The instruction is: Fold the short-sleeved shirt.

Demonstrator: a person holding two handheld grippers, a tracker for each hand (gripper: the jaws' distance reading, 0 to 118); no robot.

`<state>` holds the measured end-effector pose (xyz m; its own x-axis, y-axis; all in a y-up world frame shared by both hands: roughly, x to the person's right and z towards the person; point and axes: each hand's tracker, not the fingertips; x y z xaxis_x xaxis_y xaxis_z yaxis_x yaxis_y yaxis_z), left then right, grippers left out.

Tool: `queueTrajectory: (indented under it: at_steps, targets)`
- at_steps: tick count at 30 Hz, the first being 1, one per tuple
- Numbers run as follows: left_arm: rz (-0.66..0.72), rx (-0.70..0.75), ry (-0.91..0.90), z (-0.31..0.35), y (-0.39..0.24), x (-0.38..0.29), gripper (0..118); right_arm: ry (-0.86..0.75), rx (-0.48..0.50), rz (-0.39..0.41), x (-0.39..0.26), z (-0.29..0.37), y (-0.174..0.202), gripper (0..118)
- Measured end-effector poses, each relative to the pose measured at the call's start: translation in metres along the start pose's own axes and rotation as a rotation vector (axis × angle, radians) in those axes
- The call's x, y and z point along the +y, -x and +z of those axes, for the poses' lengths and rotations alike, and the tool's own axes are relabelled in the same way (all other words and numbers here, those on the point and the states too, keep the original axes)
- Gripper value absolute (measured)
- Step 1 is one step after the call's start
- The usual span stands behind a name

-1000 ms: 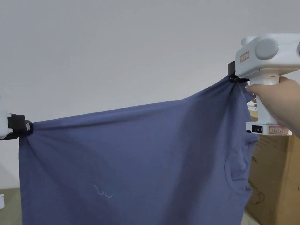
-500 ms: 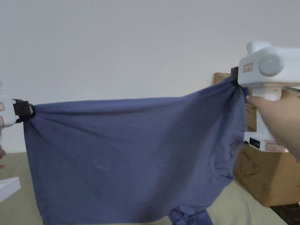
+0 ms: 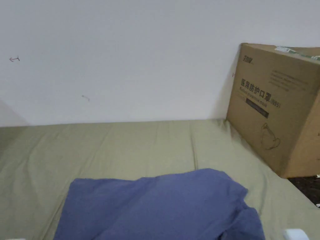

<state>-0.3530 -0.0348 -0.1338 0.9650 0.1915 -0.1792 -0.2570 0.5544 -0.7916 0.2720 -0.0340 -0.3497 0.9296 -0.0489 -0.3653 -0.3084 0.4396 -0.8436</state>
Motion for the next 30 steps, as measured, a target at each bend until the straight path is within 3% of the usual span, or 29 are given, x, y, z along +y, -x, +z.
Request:
queueTrajectory:
  at_steps: [9,12,21,26,27,29,30]
  targets:
    - [-0.075,-0.017,0.165,0.055,-0.013,-0.081,5,0.114,0.056,0.046,-0.112,0.046,-0.008,0]
    - [-0.176,0.008,0.186,0.064,-0.026,-0.097,5,0.159,0.055,0.067,-0.12,0.055,-0.006,0]
    - [-0.2,0.013,0.21,0.074,-0.026,-0.103,5,0.268,0.038,0.078,-0.124,0.064,0.004,0]
    - [-0.21,0.01,0.204,0.082,-0.028,-0.103,7,0.248,0.039,0.085,-0.126,0.072,0.008,0]
    - [-0.205,0.019,0.203,0.085,-0.027,-0.103,12,0.235,0.025,0.092,-0.128,0.074,0.009,11]
    - [-0.196,0.049,0.181,0.096,-0.023,-0.106,64,0.19,-0.013,0.104,-0.132,0.081,0.01,86]
    - [-0.175,0.051,0.166,0.103,-0.02,-0.107,93,0.168,-0.014,0.091,-0.131,0.088,0.01,110]
